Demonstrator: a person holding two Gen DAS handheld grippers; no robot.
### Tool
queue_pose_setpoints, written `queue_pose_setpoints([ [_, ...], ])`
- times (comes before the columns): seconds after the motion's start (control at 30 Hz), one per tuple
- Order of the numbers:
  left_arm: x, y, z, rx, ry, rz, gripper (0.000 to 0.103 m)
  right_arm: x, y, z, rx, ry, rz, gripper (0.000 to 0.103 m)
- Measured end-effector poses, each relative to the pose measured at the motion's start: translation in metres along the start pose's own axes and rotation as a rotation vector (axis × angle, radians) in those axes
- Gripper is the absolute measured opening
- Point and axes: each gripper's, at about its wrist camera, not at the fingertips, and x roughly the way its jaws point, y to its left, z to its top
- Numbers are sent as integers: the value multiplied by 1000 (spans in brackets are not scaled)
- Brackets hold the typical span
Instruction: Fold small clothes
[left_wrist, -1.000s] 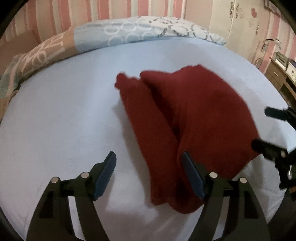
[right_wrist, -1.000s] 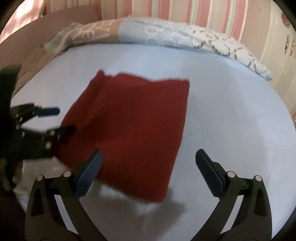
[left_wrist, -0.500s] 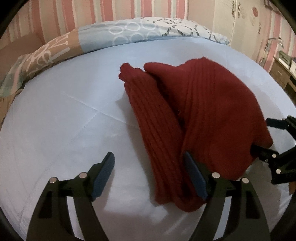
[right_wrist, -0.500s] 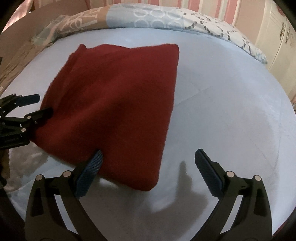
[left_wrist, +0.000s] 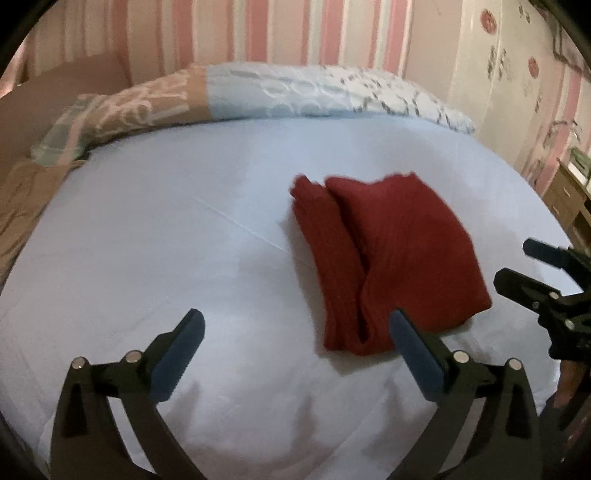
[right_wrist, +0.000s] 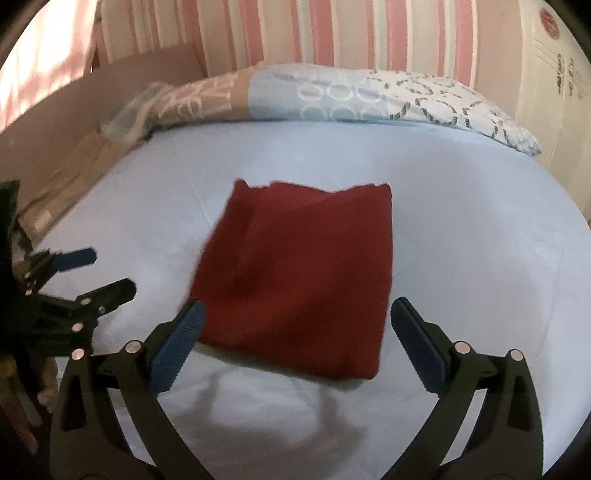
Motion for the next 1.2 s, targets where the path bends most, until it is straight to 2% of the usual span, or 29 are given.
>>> queue_pose_setpoints([
  [0.13,-38,11,-2,-33,-36,42,101,-22,15,-1,33,-41,-10,100],
  [0.27,-59,16,-8,-40,-48,88,101,-33,26,-7,59,-66,-36,100],
  [0.47,-72,14,-24,-32,-72,124,101,-40,34,-25,91,-104,-66,100],
  [0.73,-86,15,-36,-75,-103,156,101,-68,47,-35,41,-179,-153,100],
  [0.8,-90,14,-37,-81,-110,156,101,-77,48,-36,46,-197,-155,100],
  [0.97,-106,10,-37,-75,-140,212,101,-92,47,-36,60,-207,-167,100],
  [1.2,-125,11,-29,-79,-166,208,101,-117,47,-31,78,-227,-177,100],
])
